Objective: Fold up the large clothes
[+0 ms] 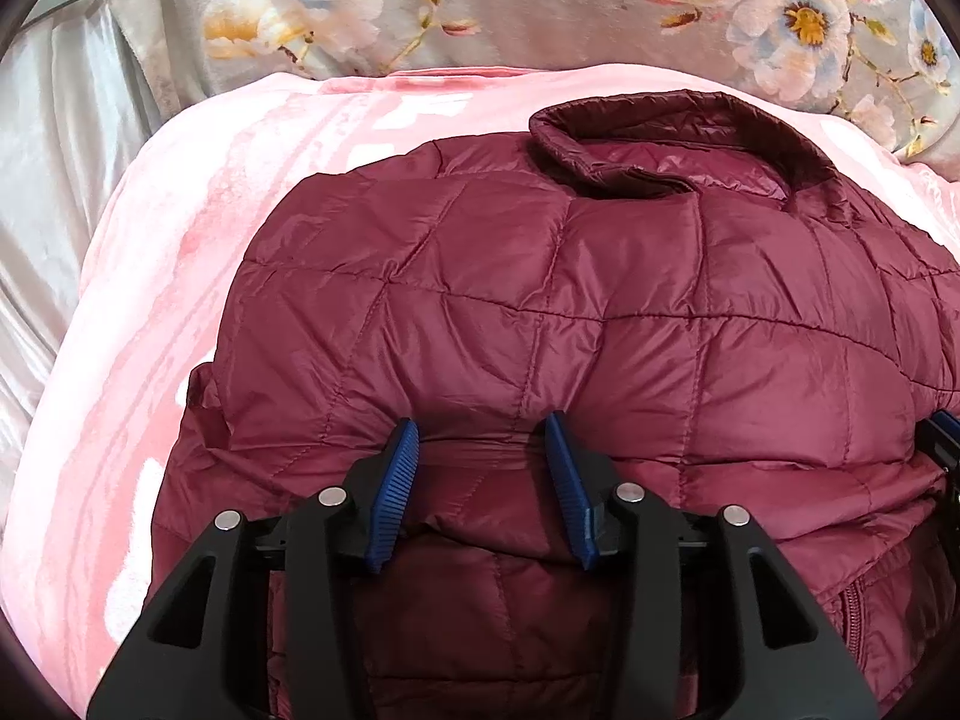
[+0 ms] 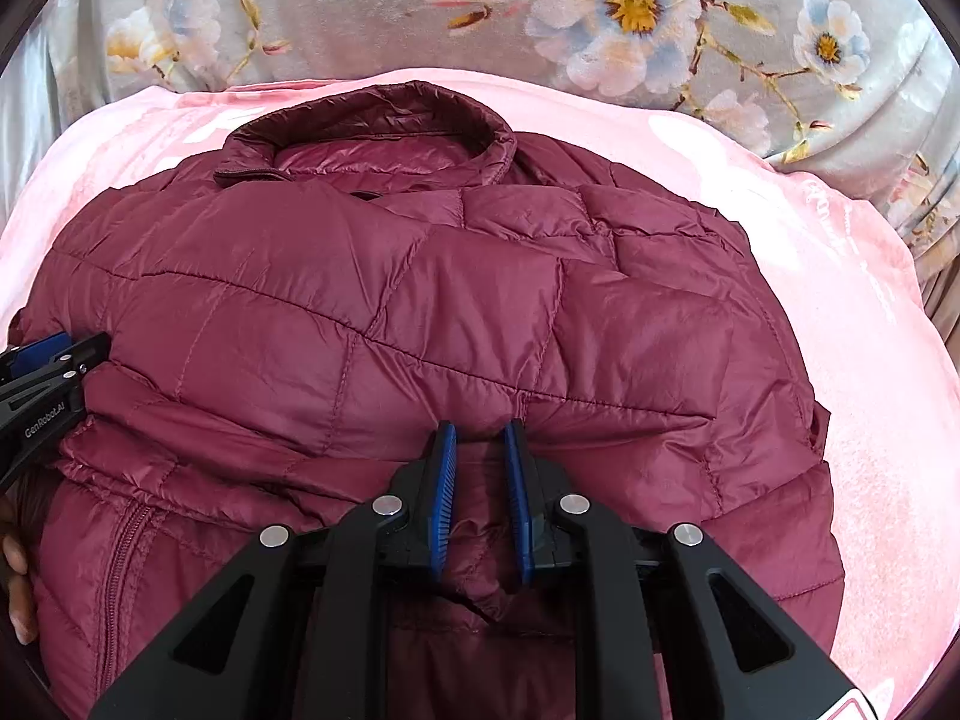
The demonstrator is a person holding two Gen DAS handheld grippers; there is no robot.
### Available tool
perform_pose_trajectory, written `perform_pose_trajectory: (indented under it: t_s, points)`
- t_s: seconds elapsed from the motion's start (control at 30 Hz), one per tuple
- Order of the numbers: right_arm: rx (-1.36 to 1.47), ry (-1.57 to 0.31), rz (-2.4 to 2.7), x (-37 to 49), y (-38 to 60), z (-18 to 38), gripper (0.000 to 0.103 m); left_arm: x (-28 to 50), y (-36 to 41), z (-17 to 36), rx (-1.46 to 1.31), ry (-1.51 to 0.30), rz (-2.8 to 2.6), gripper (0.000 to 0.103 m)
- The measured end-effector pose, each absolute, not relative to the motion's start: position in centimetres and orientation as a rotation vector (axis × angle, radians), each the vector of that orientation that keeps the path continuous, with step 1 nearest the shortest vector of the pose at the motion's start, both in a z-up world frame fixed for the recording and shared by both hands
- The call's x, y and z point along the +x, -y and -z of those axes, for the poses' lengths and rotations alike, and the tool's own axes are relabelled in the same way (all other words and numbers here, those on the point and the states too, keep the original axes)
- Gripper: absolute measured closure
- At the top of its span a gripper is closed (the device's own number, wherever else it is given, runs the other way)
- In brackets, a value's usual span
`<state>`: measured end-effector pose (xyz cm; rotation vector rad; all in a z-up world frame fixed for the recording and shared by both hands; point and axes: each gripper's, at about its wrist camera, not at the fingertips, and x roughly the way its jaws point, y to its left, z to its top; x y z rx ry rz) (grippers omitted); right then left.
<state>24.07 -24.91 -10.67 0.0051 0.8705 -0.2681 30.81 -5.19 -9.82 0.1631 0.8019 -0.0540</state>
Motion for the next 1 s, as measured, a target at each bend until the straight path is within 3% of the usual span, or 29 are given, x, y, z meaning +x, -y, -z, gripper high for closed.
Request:
perform_pose_trajectory:
  t_s: [0.53,0.6,0.67,0.83,1.0]
  points:
    - [0.074,-0.865,0.241,24.2,25.6,10.6,0.087,31.0,4.3,9.7,0.111,-0.806,0.061,0.052]
    - [0.147,-0.873,0.177,24.2,26.6,10.1,0.08,31.3,3.0,9.1,0.012,-0.83,0.115,0.041]
    - [0.258,-0.885,0.097,24.4,27.8,9.2,0.067,31.8,1.6,7.9,-0.09,-0.873,0.187,0.041]
    - [0.446,-0.83,0.038,28.1,31.9,5.8,0.063,36.3,0.4,3.7,-0.243,-0.902,0.286,0.041]
    - [0.512,-0.837,0.048,34.1,34.5,6.2,0.05,42.3,3.2,3.4,-0.295,-0.967,0.331,0.041]
